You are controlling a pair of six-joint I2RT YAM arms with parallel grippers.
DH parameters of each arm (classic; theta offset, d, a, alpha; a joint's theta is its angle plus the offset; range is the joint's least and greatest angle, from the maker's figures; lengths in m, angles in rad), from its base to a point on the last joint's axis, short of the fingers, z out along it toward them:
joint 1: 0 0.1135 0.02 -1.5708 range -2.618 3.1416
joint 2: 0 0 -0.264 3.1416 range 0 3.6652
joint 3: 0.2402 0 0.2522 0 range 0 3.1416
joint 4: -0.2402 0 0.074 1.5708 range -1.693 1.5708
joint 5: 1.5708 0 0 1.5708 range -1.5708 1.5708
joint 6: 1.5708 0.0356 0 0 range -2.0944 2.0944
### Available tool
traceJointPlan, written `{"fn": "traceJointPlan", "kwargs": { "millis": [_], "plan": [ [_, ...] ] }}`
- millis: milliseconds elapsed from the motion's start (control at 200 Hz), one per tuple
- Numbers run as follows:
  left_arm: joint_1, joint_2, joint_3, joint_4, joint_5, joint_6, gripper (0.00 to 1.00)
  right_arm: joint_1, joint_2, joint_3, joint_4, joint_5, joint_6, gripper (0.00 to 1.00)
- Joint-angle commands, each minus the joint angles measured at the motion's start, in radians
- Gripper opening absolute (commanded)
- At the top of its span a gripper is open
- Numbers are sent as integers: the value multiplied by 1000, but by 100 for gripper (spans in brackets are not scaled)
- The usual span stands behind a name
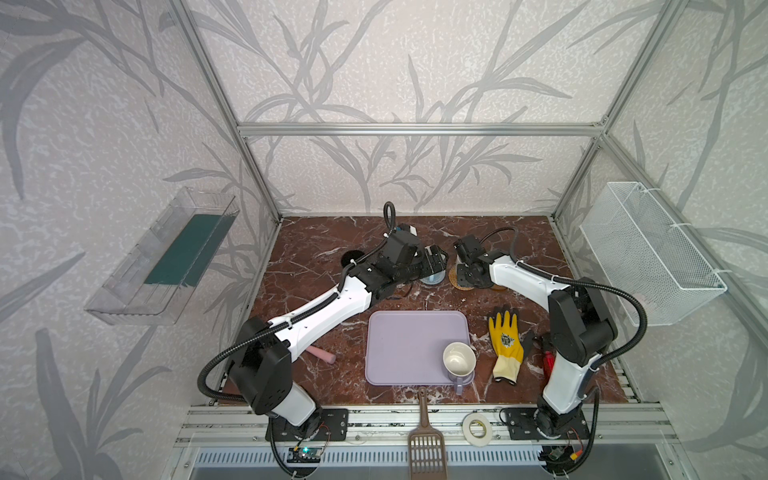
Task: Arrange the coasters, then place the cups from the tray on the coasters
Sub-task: 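Lower the speckled white mug onto the rattan coaster and open the right gripper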
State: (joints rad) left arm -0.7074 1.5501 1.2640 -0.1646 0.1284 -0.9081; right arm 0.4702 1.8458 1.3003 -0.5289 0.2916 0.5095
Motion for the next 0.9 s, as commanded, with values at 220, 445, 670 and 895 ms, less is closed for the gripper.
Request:
{"fn": "traceJointPlan", "kwargs": {
  "millis": [220,445,670,895],
  "plan": [
    [10,-13,-6,-7,-18,10,95,35,-19,-60,56,52,42,0],
    [17,-19,-17,-4,-17,7,95,36,-11,-61,50,4,46,14],
    [21,-27,-27,4,-10,3,95,34,-17,-55,50,-35,34,31],
    [26,-43,-46,9,-9,0,95,35,-18,-44,35,-51,31,36]
  ]
}}
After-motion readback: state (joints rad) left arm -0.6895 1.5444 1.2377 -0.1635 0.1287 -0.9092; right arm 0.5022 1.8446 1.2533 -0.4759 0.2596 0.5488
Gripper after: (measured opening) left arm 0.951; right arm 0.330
